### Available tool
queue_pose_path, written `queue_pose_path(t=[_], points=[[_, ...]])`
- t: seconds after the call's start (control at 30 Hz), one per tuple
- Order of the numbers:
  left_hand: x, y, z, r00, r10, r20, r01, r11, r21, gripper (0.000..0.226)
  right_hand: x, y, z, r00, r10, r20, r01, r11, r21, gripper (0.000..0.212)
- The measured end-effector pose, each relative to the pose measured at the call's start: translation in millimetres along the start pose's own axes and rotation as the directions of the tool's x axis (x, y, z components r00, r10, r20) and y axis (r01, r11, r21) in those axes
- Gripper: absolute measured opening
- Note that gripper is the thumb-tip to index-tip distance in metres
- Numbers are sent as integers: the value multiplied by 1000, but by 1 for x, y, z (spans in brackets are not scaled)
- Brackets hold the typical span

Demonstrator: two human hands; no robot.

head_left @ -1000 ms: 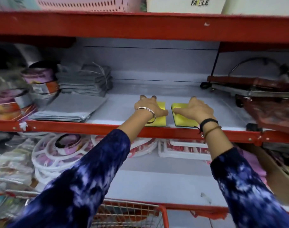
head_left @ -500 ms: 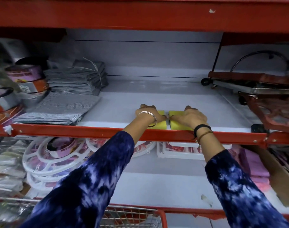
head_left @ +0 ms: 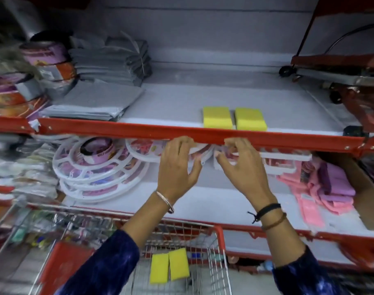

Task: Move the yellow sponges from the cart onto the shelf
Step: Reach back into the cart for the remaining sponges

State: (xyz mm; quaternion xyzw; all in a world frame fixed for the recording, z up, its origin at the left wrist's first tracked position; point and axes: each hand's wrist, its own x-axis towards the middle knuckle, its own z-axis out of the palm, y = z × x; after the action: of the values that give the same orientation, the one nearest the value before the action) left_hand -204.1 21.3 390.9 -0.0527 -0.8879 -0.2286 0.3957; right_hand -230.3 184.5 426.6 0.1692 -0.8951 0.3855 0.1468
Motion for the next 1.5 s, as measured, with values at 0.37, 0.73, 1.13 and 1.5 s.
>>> queue_pose_path(t=[0.37, 0.73, 1.13, 1.5], points=[[-204, -80, 6, 869, -286, 404, 311, 950, 3, 29, -135, 37, 137, 890, 196, 411, -223, 975, 18, 27], [-340, -150, 70, 450, -579, 679, 557, 777, 293, 38, -213, 112, 271, 580, 561, 591, -398, 828, -396, 49], [-404, -184, 150, 33, -783, 621, 637, 495, 591, 92, -262, 178, 369, 502, 689, 523, -405, 722, -561, 105], [-401, -193, 159, -25, -756, 654, 610, 506, 609, 89, -262, 185, 371, 532, 662, 528, -407, 746, -527, 108]])
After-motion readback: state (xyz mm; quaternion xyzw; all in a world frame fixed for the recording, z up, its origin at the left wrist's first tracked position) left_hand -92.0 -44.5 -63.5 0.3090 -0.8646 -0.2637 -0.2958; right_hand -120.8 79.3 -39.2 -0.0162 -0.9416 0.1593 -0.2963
